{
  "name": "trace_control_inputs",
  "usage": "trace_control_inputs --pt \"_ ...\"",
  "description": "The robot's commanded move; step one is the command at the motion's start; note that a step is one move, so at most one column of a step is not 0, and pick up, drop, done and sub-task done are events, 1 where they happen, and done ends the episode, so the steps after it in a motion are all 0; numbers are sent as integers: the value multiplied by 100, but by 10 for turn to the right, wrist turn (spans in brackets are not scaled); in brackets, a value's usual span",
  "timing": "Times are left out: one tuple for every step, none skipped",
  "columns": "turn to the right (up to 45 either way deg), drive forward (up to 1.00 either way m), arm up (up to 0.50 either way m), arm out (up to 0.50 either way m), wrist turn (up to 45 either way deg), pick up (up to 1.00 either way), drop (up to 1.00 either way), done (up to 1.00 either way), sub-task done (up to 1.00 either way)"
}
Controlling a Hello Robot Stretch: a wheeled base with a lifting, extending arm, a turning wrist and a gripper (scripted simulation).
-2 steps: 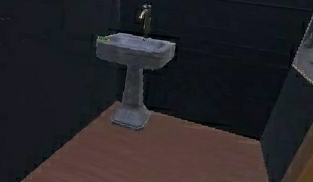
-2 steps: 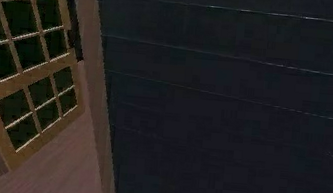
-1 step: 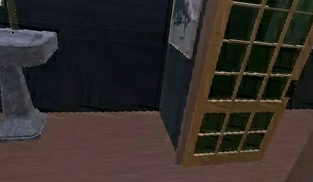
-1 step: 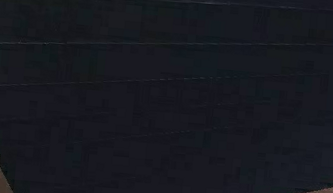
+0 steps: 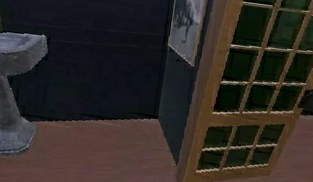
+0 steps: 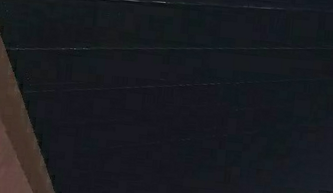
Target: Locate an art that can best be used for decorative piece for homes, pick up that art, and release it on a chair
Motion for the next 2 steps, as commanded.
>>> trace_control_inputs --pt "30 0 0 0 0 0 0 0 0" --pt "0 45 0 0 0 0 0 0 0"
